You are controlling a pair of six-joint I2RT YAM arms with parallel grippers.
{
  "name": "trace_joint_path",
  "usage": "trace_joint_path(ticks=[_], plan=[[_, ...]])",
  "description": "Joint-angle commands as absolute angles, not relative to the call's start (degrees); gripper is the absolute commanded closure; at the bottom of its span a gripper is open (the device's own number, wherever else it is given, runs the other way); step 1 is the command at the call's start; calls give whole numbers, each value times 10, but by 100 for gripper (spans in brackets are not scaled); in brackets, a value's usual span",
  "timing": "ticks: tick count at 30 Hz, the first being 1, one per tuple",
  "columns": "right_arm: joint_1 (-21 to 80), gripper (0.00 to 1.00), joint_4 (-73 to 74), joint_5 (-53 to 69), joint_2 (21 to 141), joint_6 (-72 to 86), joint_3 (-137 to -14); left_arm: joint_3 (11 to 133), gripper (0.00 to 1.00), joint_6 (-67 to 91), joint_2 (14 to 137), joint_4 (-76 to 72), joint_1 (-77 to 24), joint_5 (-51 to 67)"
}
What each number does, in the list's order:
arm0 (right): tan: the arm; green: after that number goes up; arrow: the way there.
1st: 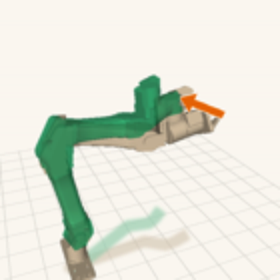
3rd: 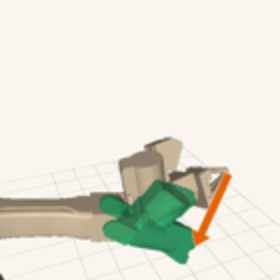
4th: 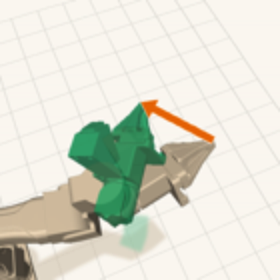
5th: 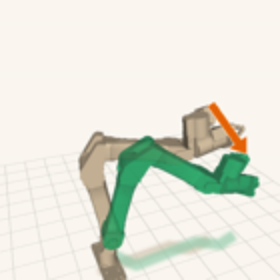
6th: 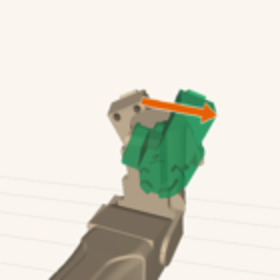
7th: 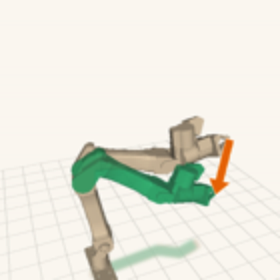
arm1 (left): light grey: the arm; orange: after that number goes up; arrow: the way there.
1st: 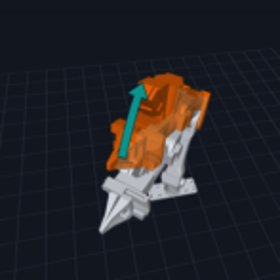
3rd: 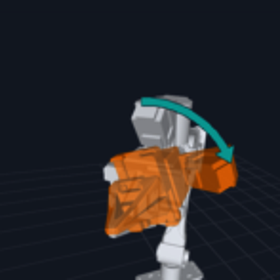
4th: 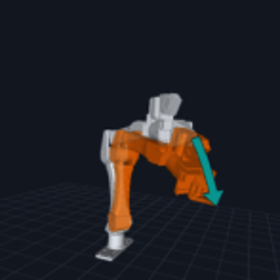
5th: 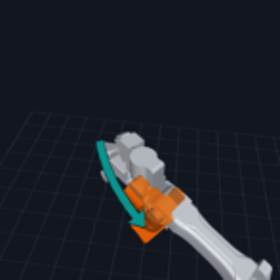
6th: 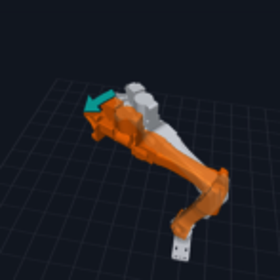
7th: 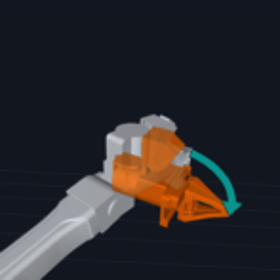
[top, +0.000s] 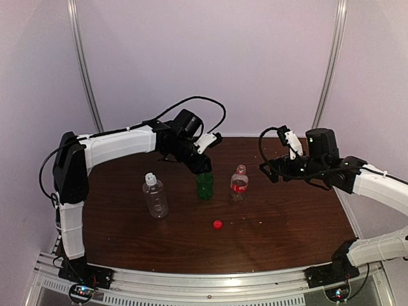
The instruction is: Unscrew the bottle caps
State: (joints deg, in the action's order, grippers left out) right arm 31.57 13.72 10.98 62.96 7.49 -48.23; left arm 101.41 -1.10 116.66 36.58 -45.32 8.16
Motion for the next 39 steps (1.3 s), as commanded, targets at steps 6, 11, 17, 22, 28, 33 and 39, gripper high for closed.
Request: trace_joint_path(ticks=[6,11,17,22,28,33,39], plan=[[313,0,124,125,631,75,-483,1013,80,-9,1150,370,-449,102],[313,0,106,181,638,68,-488,1033,87,-20,1129,398,-449,131],[315,0,58,291,653,64,-495,1045,89,-33,1083,418,-449,198],[332,0,15,380,670,62,-506,1064,88,-32,1046,428,-449,262],[361,0,-30,425,691,59,-522,1090,88,-11,1022,419,-449,343],[382,0,-33,428,709,48,-545,1089,88,30,1008,371,-449,399],[399,0,-19,422,732,31,-576,1080,88,63,1006,333,-449,444]])
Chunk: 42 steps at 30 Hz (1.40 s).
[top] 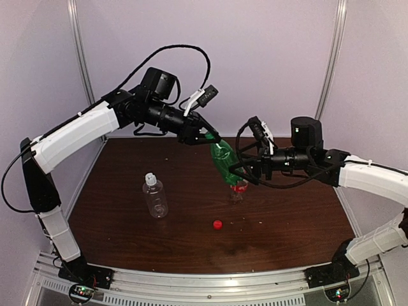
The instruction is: Unscrew the bottle caps
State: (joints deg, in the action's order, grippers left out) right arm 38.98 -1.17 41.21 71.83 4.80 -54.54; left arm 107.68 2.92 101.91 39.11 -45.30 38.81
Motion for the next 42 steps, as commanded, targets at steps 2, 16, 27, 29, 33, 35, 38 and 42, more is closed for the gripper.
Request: trace_joint_path(ticks=[2,16,27,29,33,35,38,42], plan=[[403,0,-15,420,741,27,-583,1074,88,73,1006,319,-449,456],[414,24,-20,423,771,21,-600,1047,89,89,1009,303,-450,469],[417,48,-33,437,774,25,-592,1041,76,87,1011,294,-450,479],[417,51,-42,443,771,29,-584,1027,67,93,1004,270,-450,484],[419,56,-54,453,764,37,-570,987,44,114,981,198,-450,492],[420,57,-59,459,759,41,-560,970,31,127,972,159,-449,496],[420,58,-64,466,750,43,-550,949,16,145,960,116,-449,506],[420,58,-70,473,736,45,-537,921,13,164,943,66,-447,513]])
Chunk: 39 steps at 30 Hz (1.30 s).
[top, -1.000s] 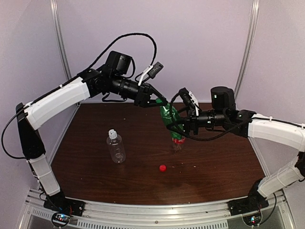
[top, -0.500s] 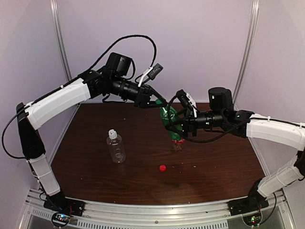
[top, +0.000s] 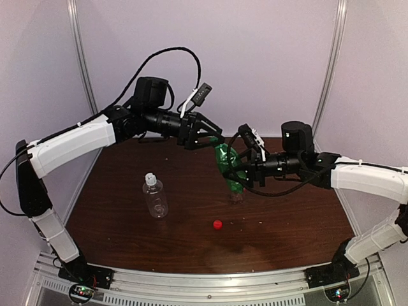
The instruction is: Unscrew the bottle caps
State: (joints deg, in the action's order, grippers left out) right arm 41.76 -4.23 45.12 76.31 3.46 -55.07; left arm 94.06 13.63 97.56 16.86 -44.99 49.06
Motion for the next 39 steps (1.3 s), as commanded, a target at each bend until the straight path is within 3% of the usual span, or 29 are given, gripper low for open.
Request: trace_joint_path(ticks=[1,16,29,33,39], plan=[[420,58,-71,475,733,45,-534,915,13,174,940,55,-447,515],[420,59,-117,498,717,70,-518,885,38,238,946,-18,-442,554],[420,59,-135,500,721,83,-519,879,48,236,953,-21,-445,551],[420,59,-136,493,723,84,-518,882,57,234,956,-19,-448,551],[419,60,-136,456,723,86,-519,891,78,240,961,-9,-450,530]])
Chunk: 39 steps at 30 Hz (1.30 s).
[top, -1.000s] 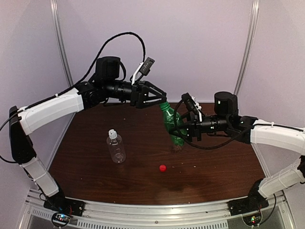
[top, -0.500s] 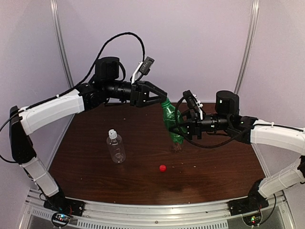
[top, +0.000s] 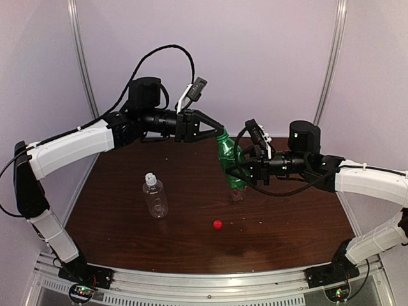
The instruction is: Unscrew the bottle caps
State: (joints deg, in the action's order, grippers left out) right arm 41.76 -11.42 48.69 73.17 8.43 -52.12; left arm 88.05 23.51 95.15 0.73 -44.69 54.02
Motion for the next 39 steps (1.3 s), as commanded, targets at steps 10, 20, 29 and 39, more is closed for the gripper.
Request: trace_joint_path(ticks=[10,20,29,39], plan=[[429,62,-108,255,718,56,-517,941,100,272,965,106,-482,297],[457,62,-98,114,743,36,-526,979,94,294,985,145,-512,153],[455,55,-86,225,725,9,-525,953,63,257,976,87,-478,289],[439,49,-69,417,724,0,-540,873,17,166,918,-21,-448,500]])
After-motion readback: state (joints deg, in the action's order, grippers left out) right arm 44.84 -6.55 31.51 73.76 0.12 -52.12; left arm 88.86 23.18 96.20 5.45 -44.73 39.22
